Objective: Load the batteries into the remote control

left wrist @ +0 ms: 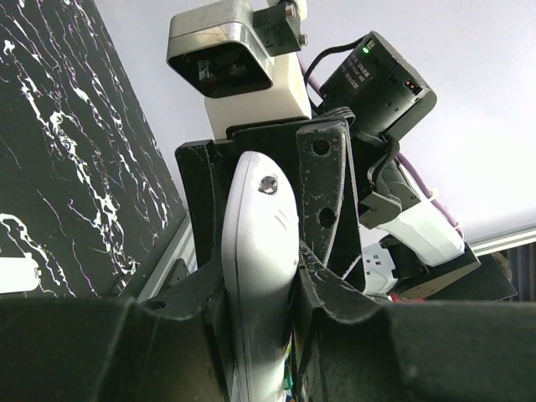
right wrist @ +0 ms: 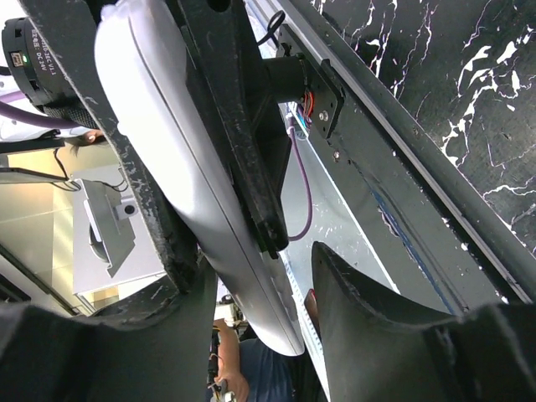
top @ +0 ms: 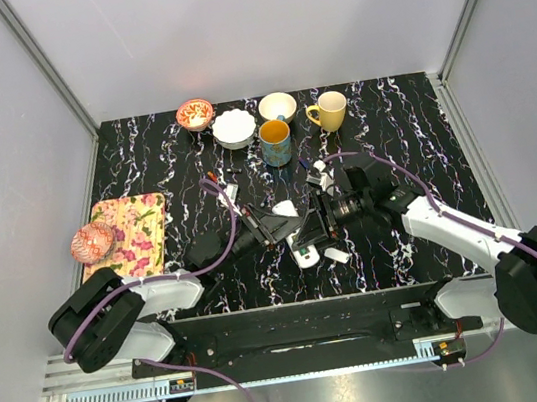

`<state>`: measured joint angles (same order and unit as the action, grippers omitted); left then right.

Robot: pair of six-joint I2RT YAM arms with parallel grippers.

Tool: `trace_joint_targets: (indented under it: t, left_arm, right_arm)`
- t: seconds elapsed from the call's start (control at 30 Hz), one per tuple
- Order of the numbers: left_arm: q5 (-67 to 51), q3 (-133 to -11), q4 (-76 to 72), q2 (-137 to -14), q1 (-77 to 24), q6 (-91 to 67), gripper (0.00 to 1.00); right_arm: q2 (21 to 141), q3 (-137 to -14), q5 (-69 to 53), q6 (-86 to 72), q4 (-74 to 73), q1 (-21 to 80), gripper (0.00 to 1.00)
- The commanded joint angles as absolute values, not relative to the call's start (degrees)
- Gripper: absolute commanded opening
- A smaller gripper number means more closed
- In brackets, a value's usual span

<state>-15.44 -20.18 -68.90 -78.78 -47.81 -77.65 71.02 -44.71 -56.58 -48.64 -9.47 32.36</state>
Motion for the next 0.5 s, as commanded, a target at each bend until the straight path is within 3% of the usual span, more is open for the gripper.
trace_joint_targets:
  t: [0.0, 0.27, 0.47]
  left_arm:
    - [-17.14, -20.74, -73.39, -76.55, -49.22, -76.99, 0.0]
    - [-16.7, -20.3, -72.42, -76.99, -48.52, -76.99, 0.0]
    - [-16.7, -20.57, -70.75, -77.34, -47.9, -76.9, 0.0]
  right_arm:
    - [71.46, -47.37, -54.58, -47.47, -10.19, 32.26, 0.55]
    - [70.75, -48.6, -55.28, -46.32, -11.95, 32.34, 0.61]
    - [69.52, -49.66, -55.63, -45.18, -13.62, 32.25, 0.76]
